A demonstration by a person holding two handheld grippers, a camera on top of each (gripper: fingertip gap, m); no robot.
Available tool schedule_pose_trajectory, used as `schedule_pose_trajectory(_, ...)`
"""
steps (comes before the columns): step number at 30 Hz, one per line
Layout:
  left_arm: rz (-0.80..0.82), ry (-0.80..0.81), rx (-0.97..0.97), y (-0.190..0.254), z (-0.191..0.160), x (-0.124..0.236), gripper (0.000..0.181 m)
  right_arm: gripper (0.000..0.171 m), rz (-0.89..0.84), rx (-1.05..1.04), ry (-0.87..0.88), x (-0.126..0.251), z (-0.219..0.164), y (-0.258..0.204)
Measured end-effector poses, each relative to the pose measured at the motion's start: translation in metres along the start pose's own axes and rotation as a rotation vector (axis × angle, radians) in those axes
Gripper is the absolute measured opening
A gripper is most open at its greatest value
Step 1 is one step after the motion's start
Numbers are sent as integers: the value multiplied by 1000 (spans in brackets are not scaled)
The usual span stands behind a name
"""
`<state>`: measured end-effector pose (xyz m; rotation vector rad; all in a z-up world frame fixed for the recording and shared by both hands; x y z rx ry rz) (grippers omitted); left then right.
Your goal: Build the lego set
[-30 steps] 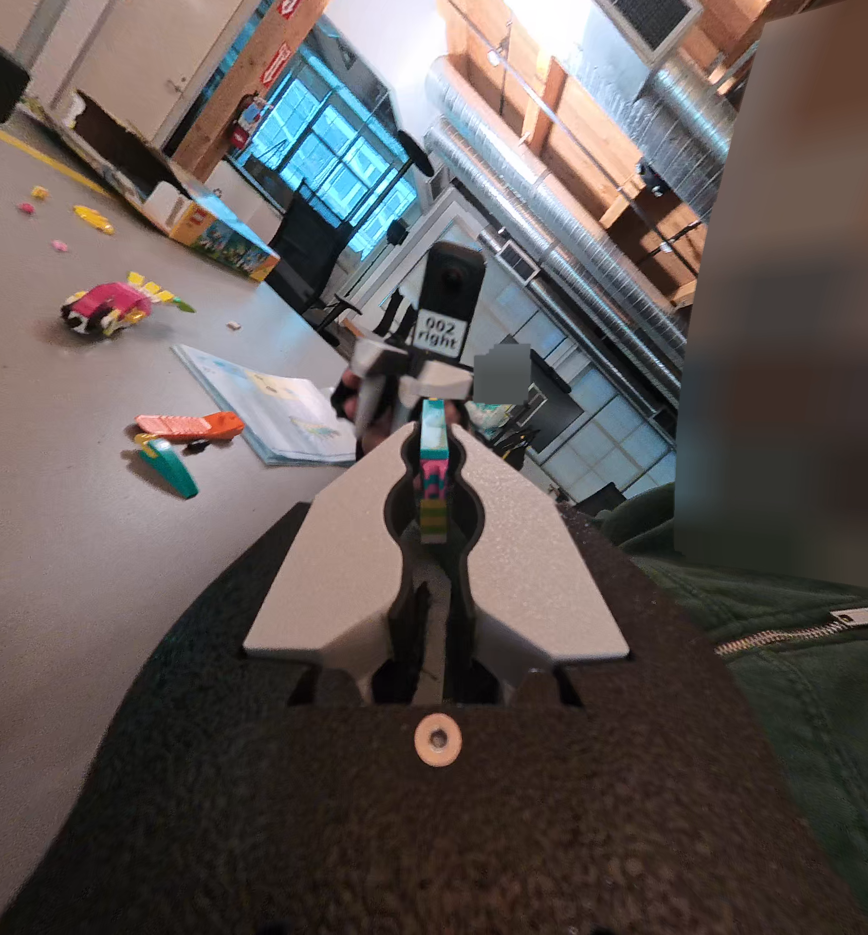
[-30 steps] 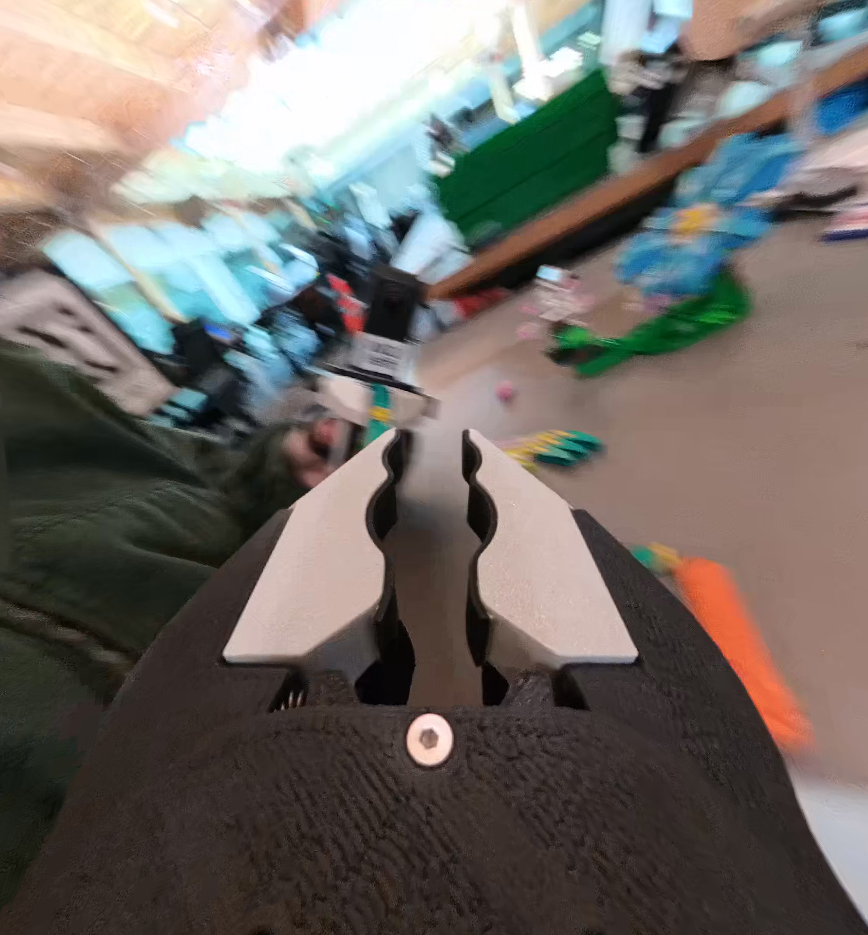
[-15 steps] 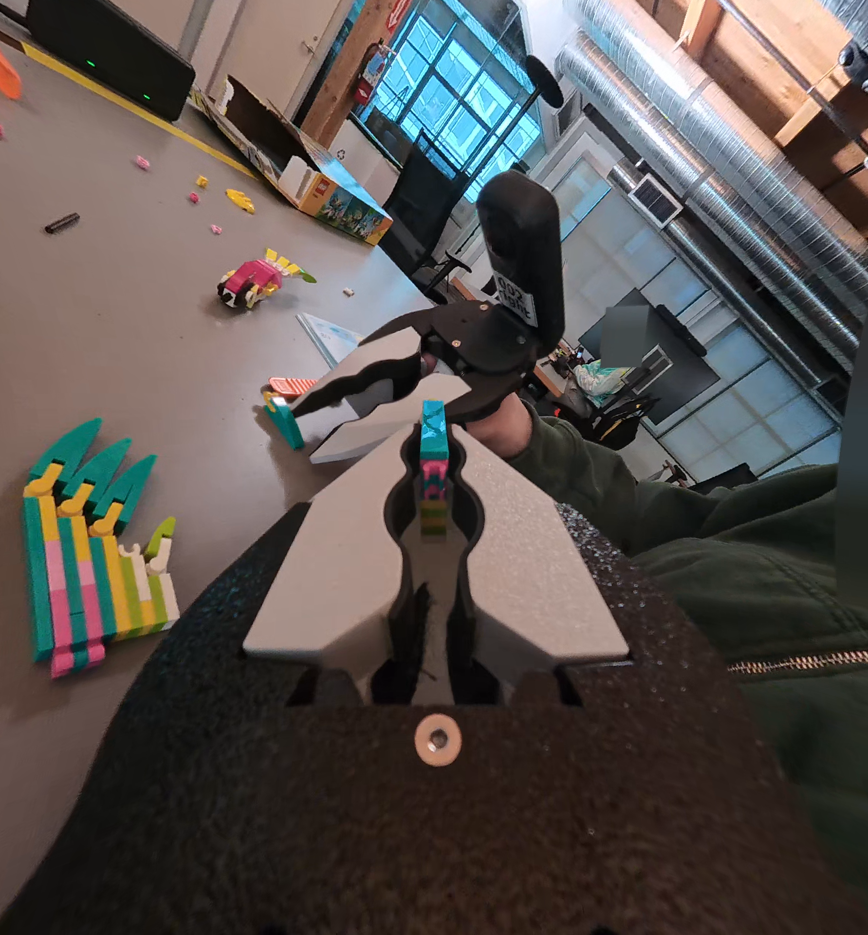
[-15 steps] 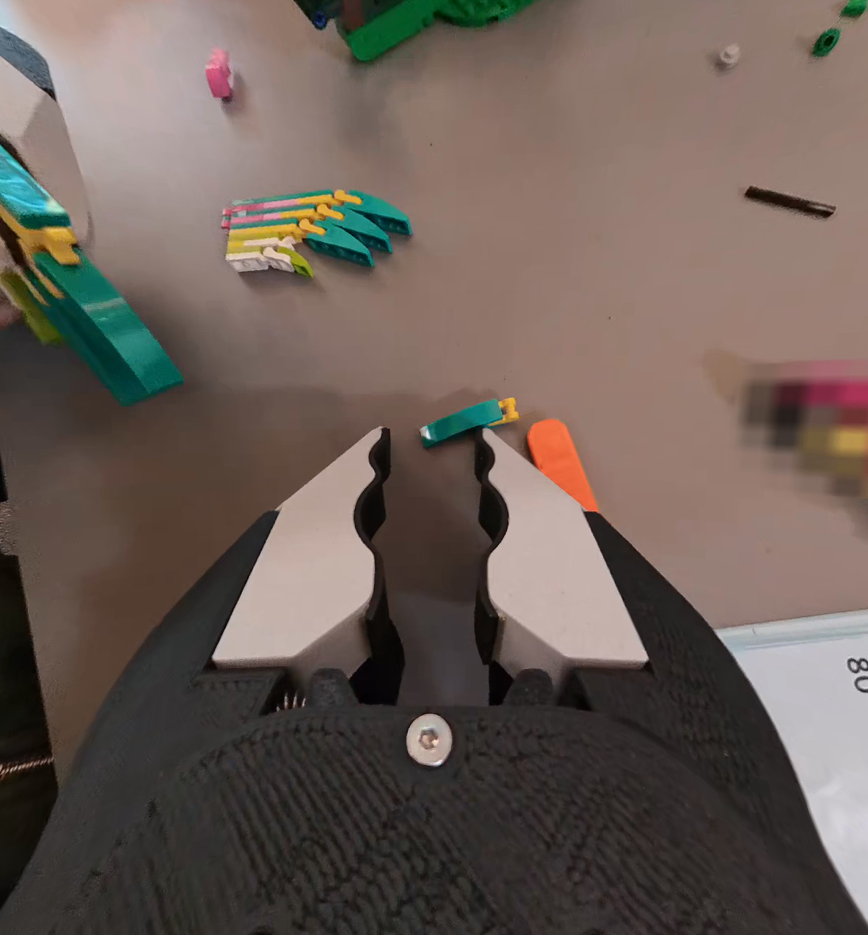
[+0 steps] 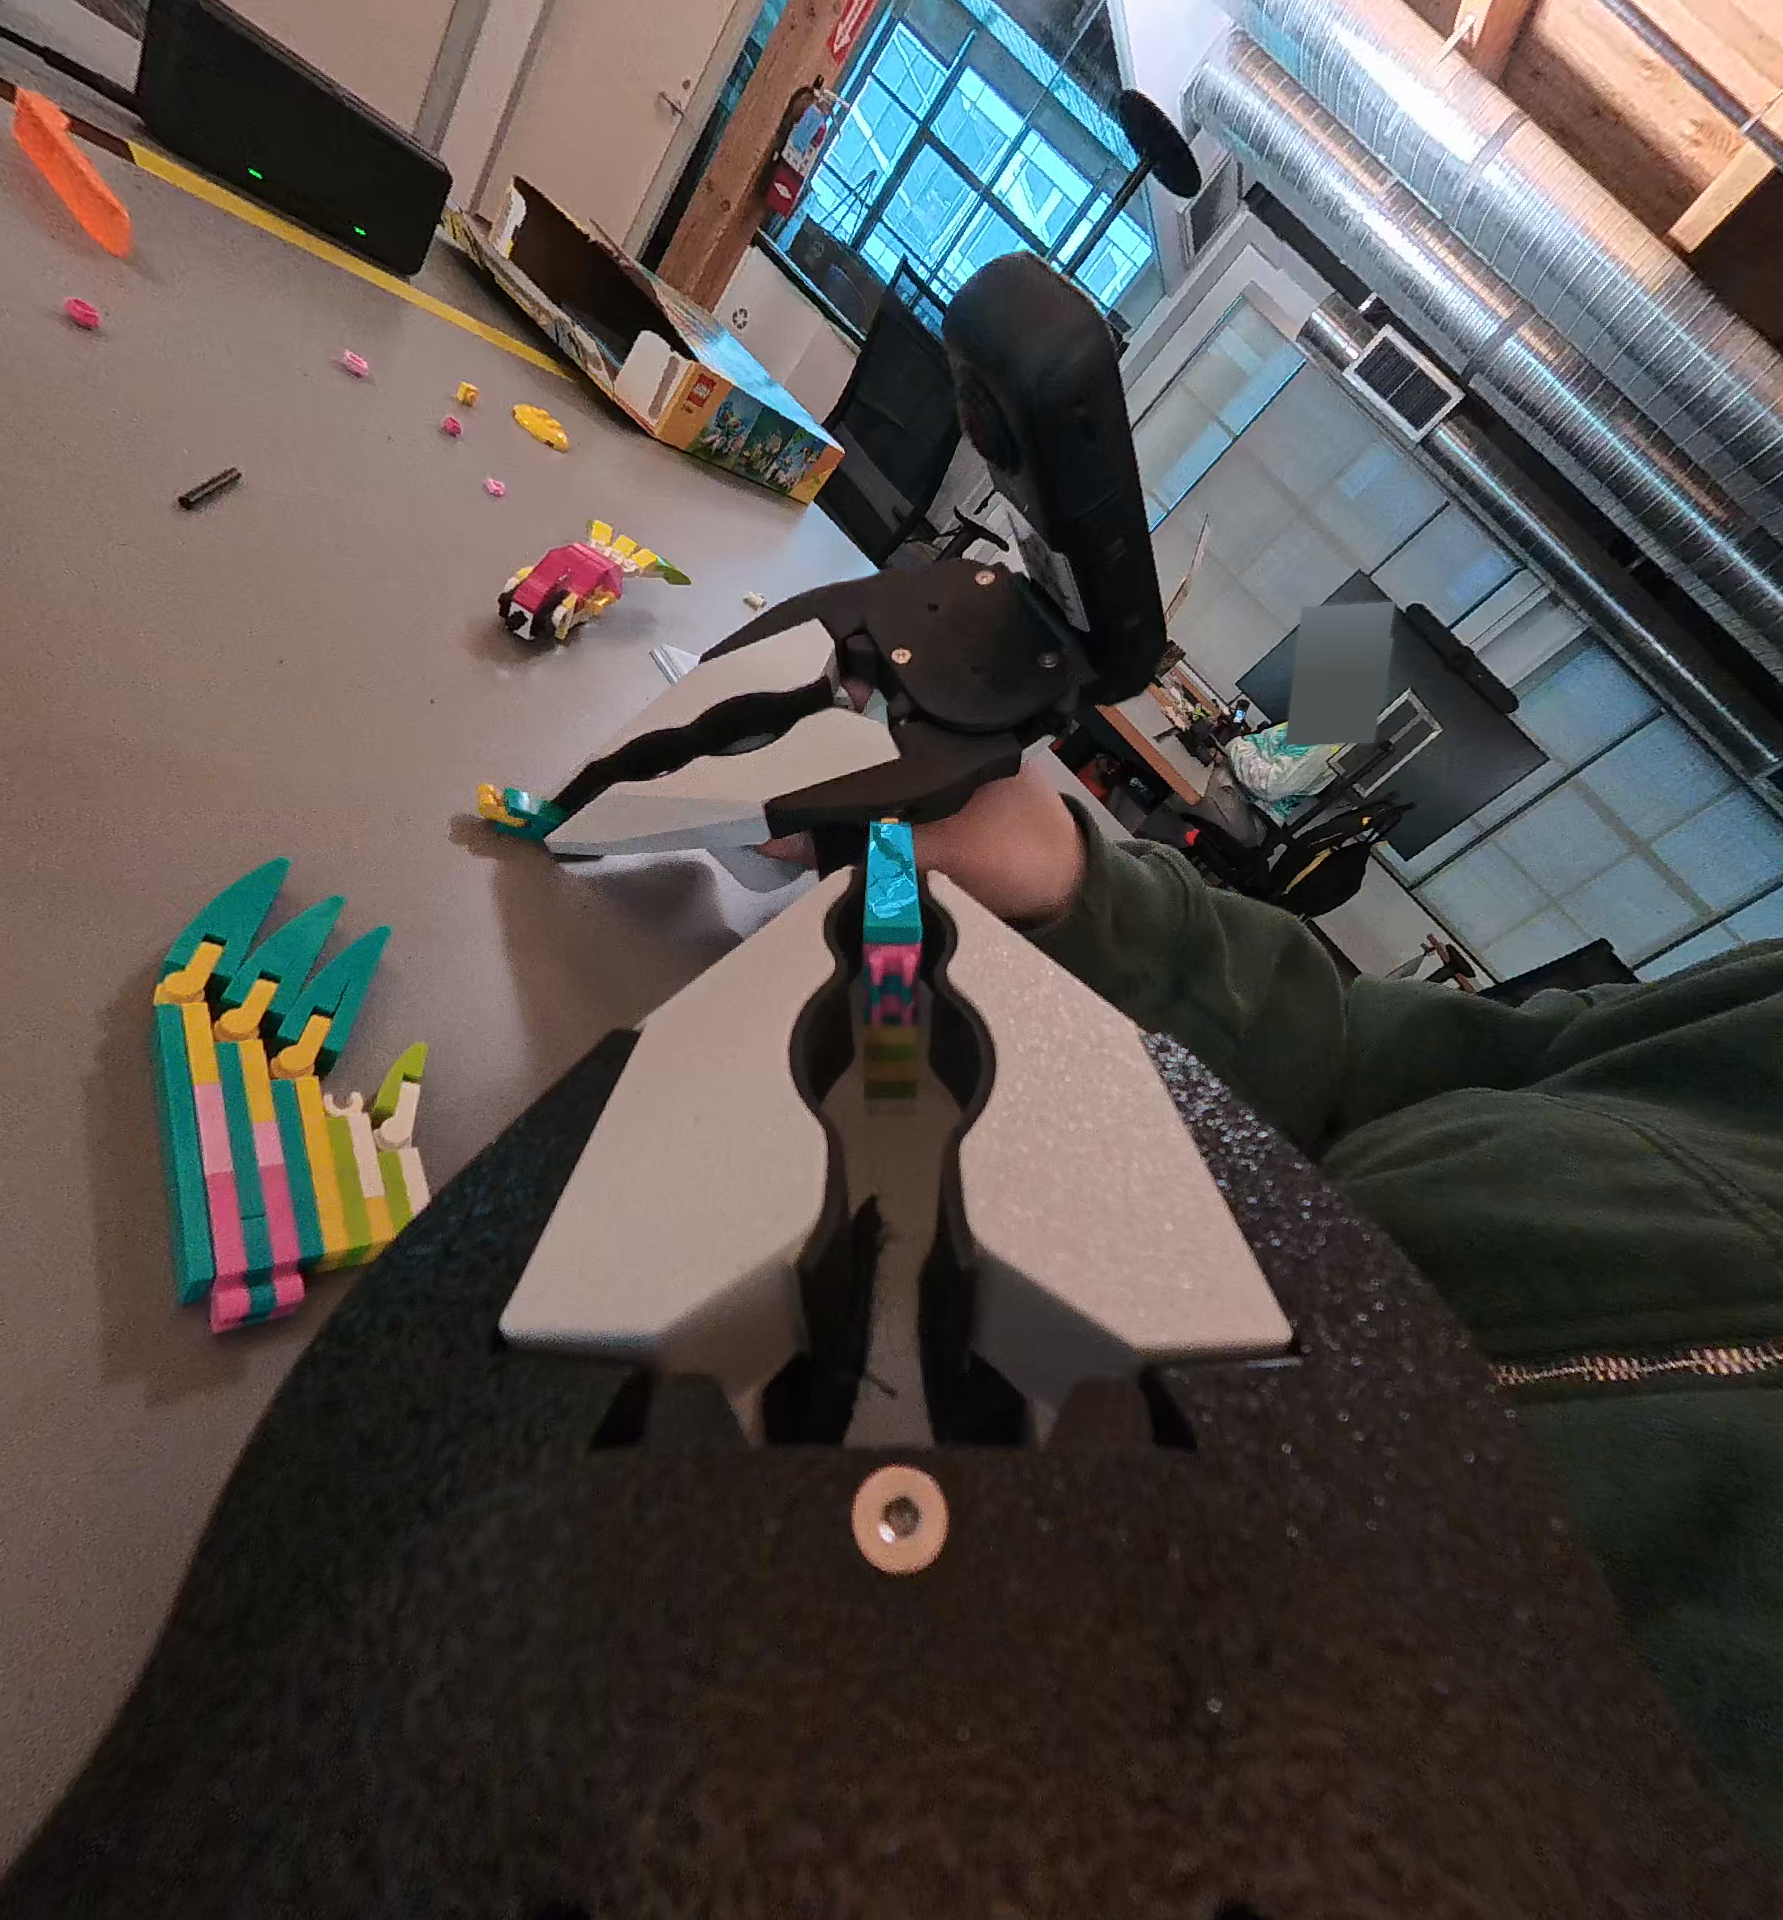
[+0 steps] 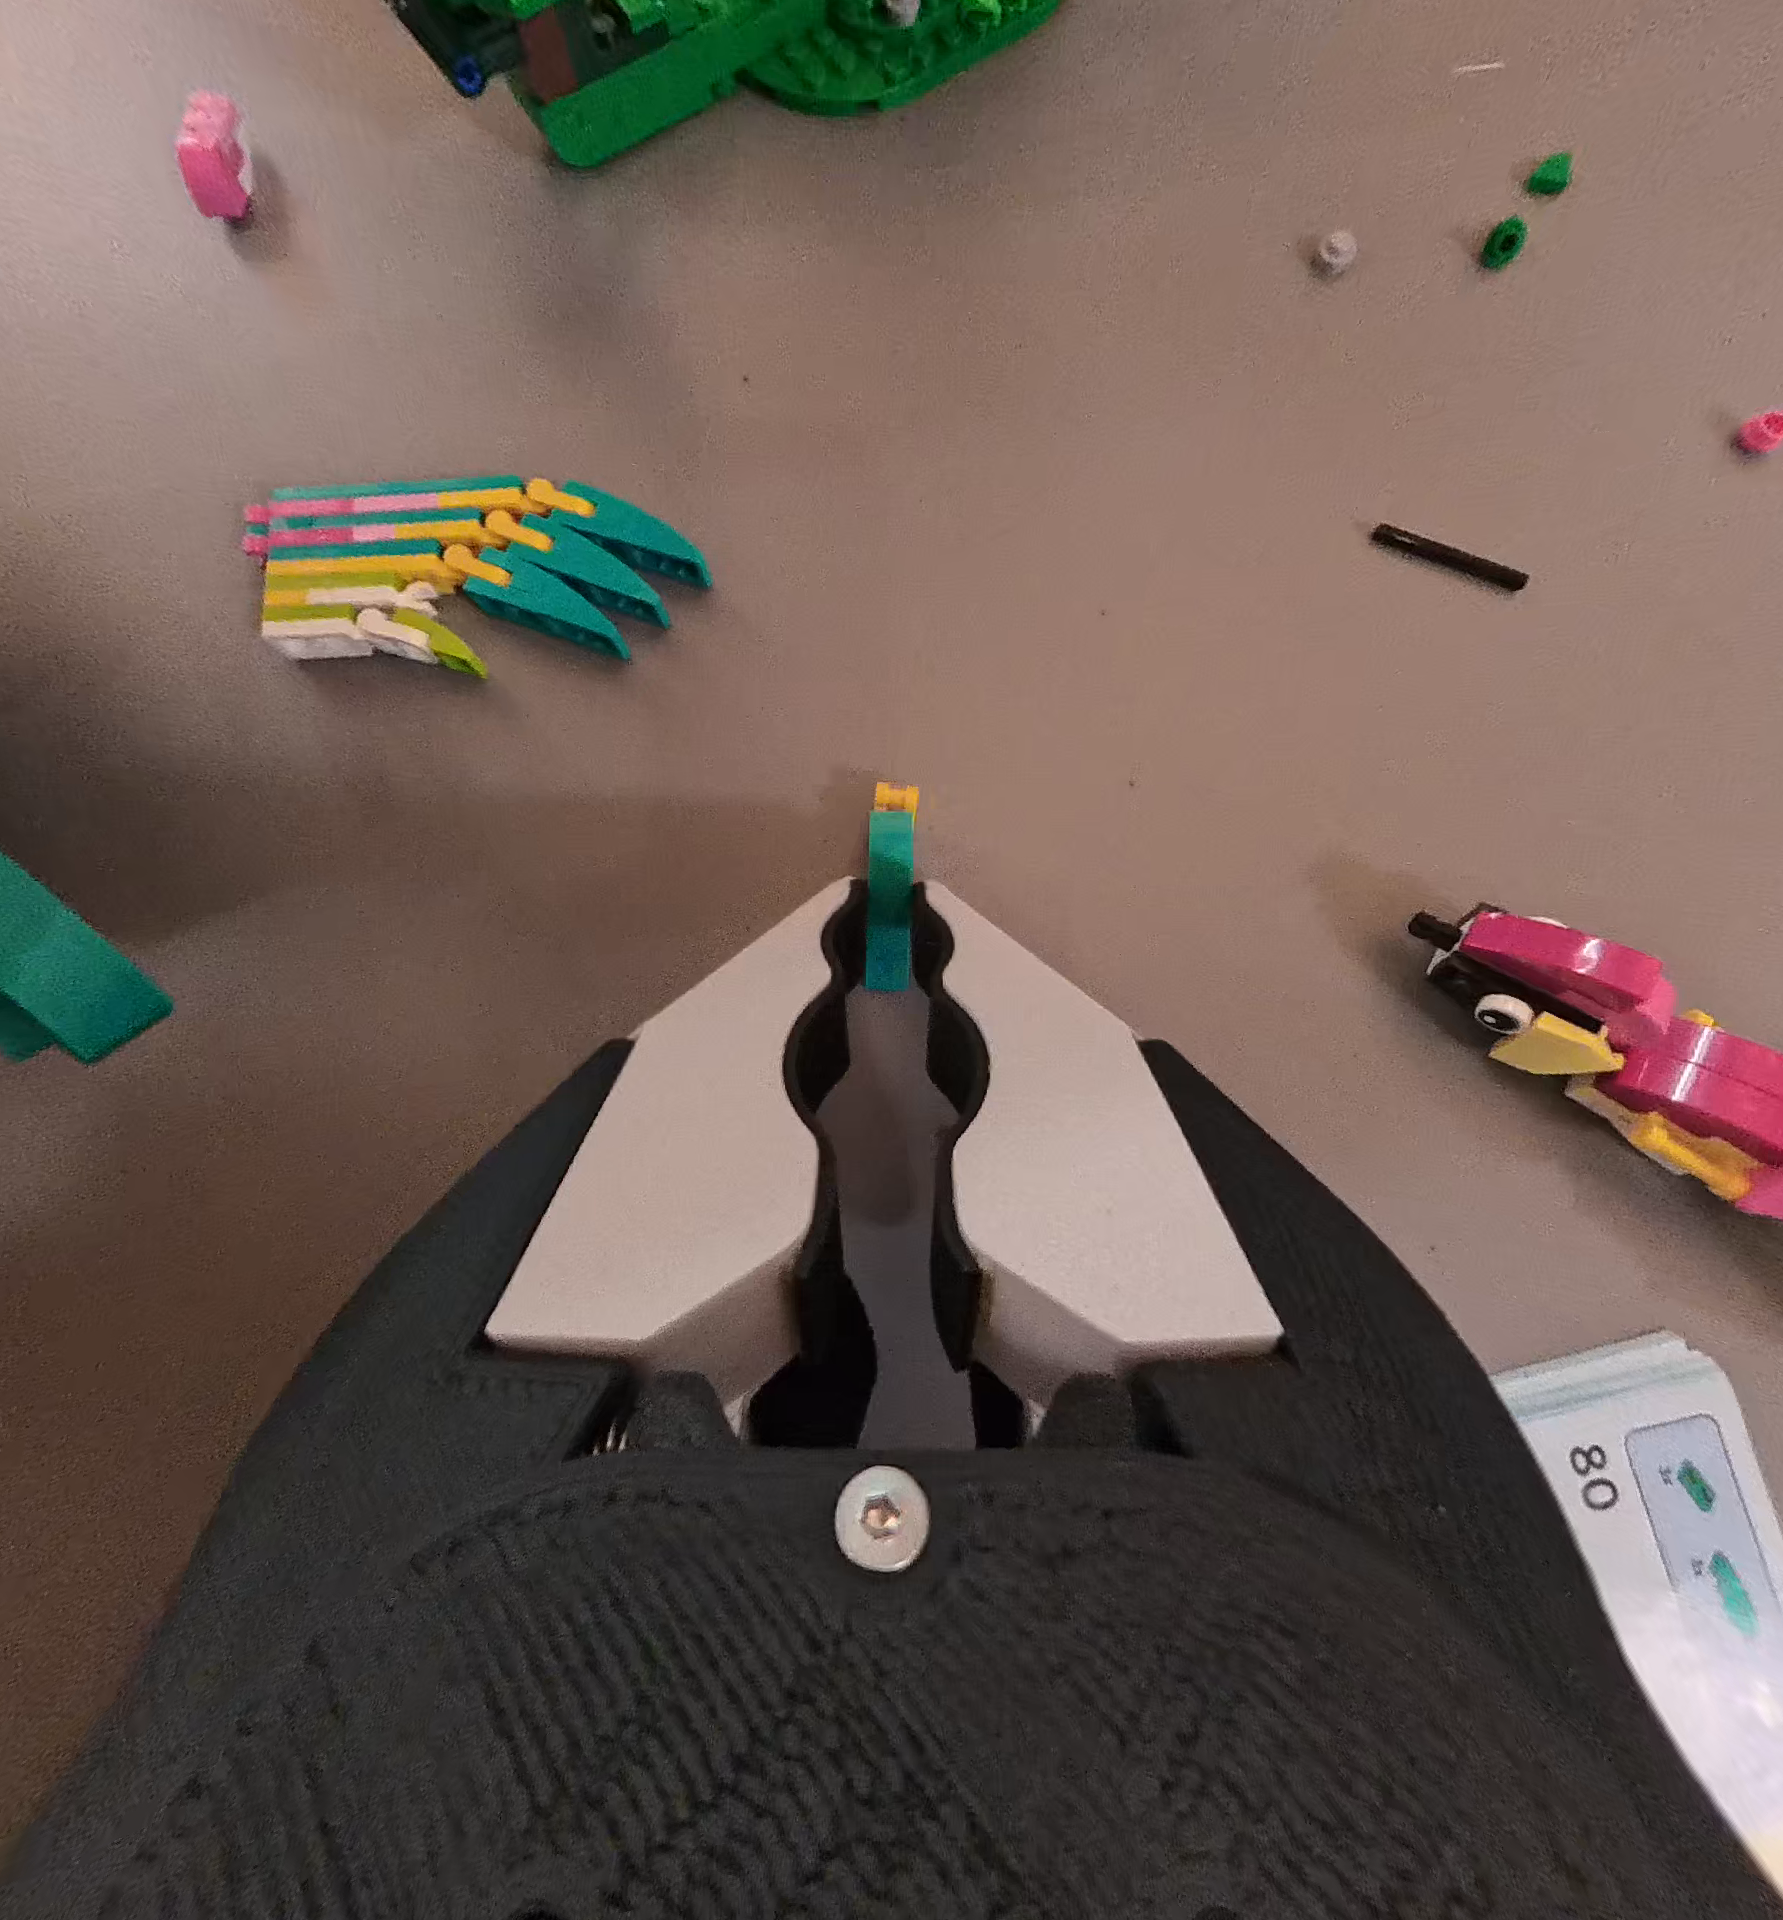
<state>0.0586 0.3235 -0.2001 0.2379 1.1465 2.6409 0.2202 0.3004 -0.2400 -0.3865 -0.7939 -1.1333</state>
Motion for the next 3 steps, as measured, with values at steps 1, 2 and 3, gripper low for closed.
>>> schedule_pose_trajectory(1,1,0,1,0,0,0,5,6,4,16,5,0,-1,0)
schedule_pose_trajectory(2,5,0,0,-1,0,1,5,6,6,37,11,1,-2,0)
schedule_pose_trajectory(3,9,-1,-1,-1,0,1,6,7,18,59,15,2,-2,0)
Point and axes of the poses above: each gripper's, where its closed fingertips meet, x back along the fingers, z out of its top, y = z × x across the jaws, the point moved 7 cm from there along x, back along the fingers, and after that the axes turned 8 degrees about x, right-handed, at the moved point
